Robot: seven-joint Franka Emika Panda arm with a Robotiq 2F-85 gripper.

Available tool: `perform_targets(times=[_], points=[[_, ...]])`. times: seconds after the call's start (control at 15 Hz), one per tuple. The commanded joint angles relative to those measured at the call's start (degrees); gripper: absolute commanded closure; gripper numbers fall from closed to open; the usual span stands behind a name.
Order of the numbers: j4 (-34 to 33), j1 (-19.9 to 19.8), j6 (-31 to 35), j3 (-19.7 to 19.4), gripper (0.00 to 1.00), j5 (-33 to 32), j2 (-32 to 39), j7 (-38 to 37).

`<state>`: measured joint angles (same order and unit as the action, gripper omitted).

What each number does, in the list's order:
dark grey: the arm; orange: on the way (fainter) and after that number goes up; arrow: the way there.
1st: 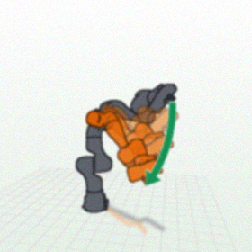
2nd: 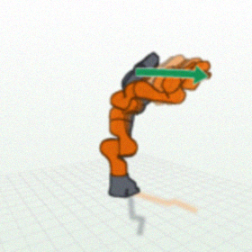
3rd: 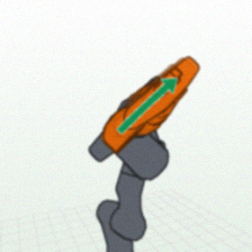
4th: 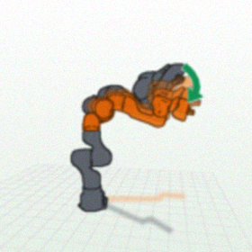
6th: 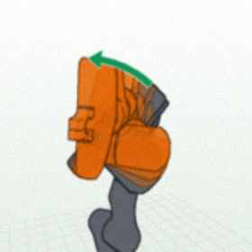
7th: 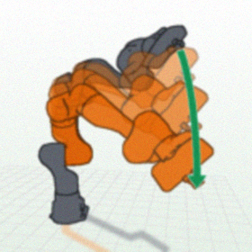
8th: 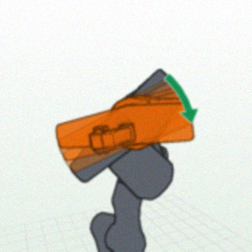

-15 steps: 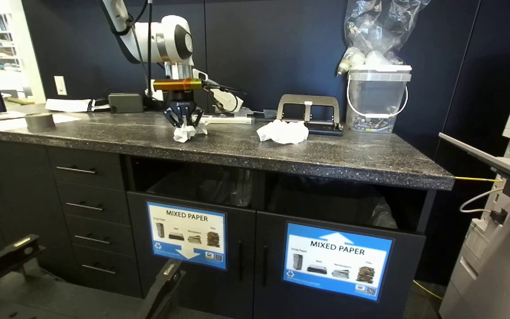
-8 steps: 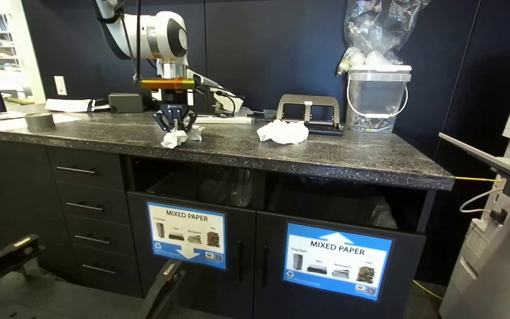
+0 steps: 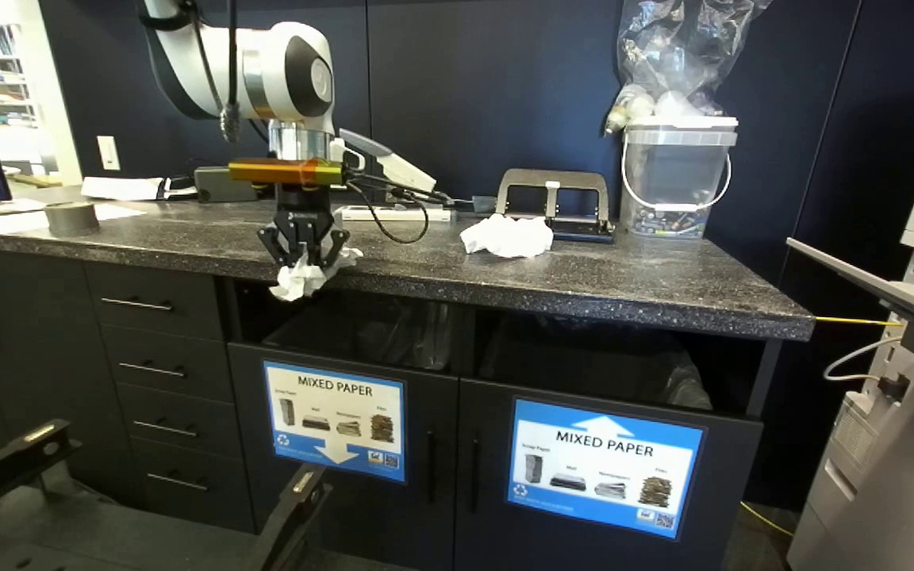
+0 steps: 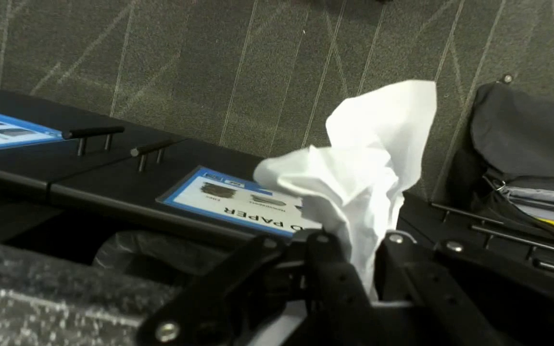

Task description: Put two papers in the bin to the right and two in the left

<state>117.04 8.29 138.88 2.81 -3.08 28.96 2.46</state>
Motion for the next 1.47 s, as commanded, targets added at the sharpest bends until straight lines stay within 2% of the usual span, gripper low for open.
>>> perform_targets(times=[0.0,0.2,0.27,0.4,0.47,0.6,0.67,0.8,0.87,1.0,1.2,1.4], points=[[14.49,-5.21,12.73,2.62,0.9,2.14,-5.8,6.92],[24.83,-12.26,25.85,5.85,0.9,4.67,-6.88,17.11],[28.31,-15.66,30.37,7.59,0.9,5.21,-6.86,21.41],[33.46,-25.11,38.09,13.13,0.9,5.52,-5.17,30.09],[34.33,-29.11,41.28,14.86,0.9,6.11,-3.18,34.64],[33.99,-37.71,44.37,18.83,0.9,2.85,0.69,39.53],[33.1,-41.28,45.31,19.93,0.9,-2.35,2.92,38.24],[29.51,-46.48,46.68,22.56,0.9,-7.62,8.37,38.9],[27.96,-47.89,47.31,23.14,0.9,-10.28,10.82,38.66],[24.05,-47.7,48.5,23.14,0.89,-14.04,15.39,37.36],[16.95,-43.97,51.17,21.88,0.9,-17.21,22.05,35.94],[10.25,-40.78,54.38,22.47,0.9,-19.2,27.34,34.19]])
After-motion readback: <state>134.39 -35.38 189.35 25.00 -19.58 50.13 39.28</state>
